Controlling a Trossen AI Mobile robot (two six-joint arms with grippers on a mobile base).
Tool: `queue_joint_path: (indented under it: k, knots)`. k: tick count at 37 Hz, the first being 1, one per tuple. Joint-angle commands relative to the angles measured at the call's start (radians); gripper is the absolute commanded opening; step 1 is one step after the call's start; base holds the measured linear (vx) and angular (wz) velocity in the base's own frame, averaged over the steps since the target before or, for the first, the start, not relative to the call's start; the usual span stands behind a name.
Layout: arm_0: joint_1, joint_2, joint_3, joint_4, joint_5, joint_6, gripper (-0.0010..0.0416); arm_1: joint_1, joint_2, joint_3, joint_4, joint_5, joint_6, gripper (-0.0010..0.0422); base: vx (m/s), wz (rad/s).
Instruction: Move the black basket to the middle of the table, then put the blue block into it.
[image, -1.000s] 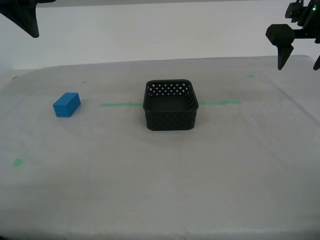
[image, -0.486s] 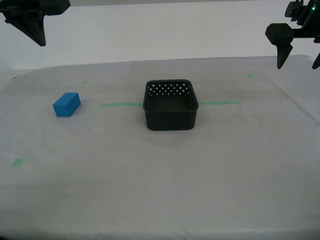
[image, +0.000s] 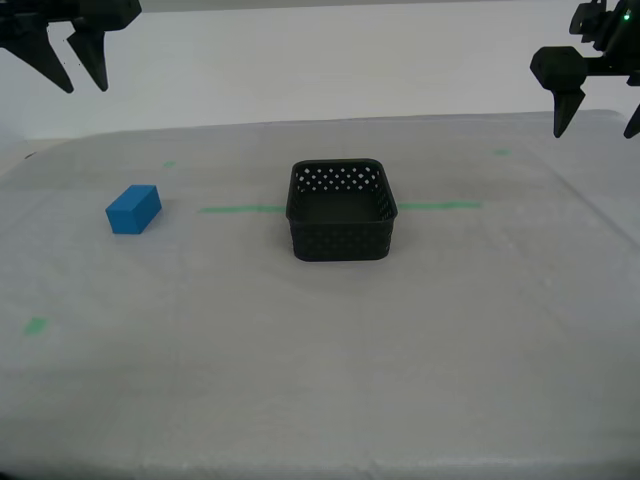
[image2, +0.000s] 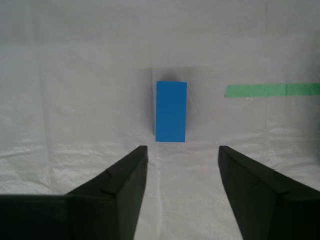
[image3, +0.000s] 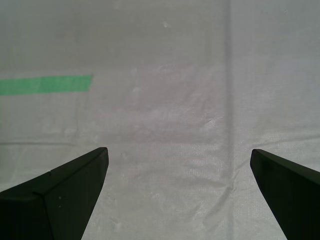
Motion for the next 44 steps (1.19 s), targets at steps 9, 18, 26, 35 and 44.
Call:
queue_joint_path:
  k: [9,18,26,35,44]
  knots:
    - [0.001,0.0,0.0,0.001,0.0,-0.002,0.0399,0.002,0.0,0.0,0.016,-0.009,0.004,0.0365,0.0,0.0]
    - [0.0,0.0,0.0,0.001,0.0,-0.002,0.0399,0.003,0.0,0.0,0.021,-0.009,0.009,0.0377,0.0,0.0]
    - [0.0,0.0,0.0,0.001,0.0,-0.002,0.0399,0.005,0.0,-0.001,0.029,-0.026,0.031,0.0402,0.0,0.0]
    - [0.0,0.0,0.0,0.001,0.0,-0.002,0.0399,0.005,0.0,-0.002,0.023,-0.024,0.019,0.0399,0.0,0.0]
    - [0.0,0.0,0.0,0.002,0.0,-0.002,0.0399,0.004,0.033,-0.005,0.03,-0.023,0.042,0.0401,0.0,0.0]
